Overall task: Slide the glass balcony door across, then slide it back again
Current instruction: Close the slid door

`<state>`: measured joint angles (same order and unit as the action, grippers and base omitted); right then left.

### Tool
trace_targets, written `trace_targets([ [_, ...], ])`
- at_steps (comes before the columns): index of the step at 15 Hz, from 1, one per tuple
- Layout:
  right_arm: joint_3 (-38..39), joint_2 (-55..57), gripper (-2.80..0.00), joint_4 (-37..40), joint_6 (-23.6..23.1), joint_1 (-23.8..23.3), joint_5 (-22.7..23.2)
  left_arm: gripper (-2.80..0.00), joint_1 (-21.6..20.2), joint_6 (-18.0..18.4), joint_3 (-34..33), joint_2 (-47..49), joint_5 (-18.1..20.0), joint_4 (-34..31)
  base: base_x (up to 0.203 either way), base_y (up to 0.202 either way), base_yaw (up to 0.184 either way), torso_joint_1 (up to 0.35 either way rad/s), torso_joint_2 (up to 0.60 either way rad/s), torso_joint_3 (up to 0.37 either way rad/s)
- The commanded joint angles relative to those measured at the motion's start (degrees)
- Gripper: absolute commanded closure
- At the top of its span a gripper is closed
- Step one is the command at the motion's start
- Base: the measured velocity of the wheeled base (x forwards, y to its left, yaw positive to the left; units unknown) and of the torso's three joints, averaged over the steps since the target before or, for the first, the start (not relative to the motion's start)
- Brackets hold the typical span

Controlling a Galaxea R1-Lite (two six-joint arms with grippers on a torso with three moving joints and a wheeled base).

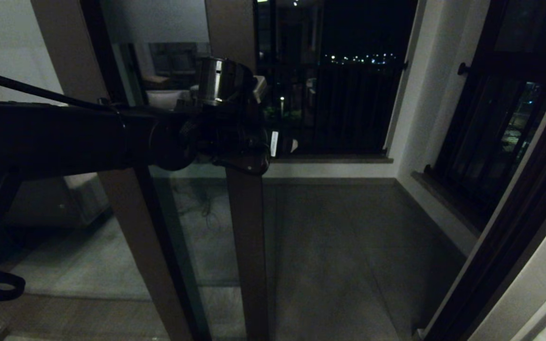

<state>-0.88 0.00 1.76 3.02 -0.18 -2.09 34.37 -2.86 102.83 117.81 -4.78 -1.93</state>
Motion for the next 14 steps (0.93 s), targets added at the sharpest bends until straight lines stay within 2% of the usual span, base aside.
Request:
trace_targets([
  [1, 0.0, 0.1, 0.0, 0.0, 0.0, 0.0, 0.0, -2.8, 0.3, 0.0, 1.8, 1.4, -0.8, 0.1, 0.0, 0.0, 0.0, 0.0, 0.0, 0.0],
  [14, 0.0, 0.1, 0.0, 0.0, 0.0, 0.0, 0.0, -2.8, 2.6, 0.1, 7.2, 4.8, -2.5, -0.1, 0.0, 0.0, 0.0, 0.0, 0.0, 0.0],
])
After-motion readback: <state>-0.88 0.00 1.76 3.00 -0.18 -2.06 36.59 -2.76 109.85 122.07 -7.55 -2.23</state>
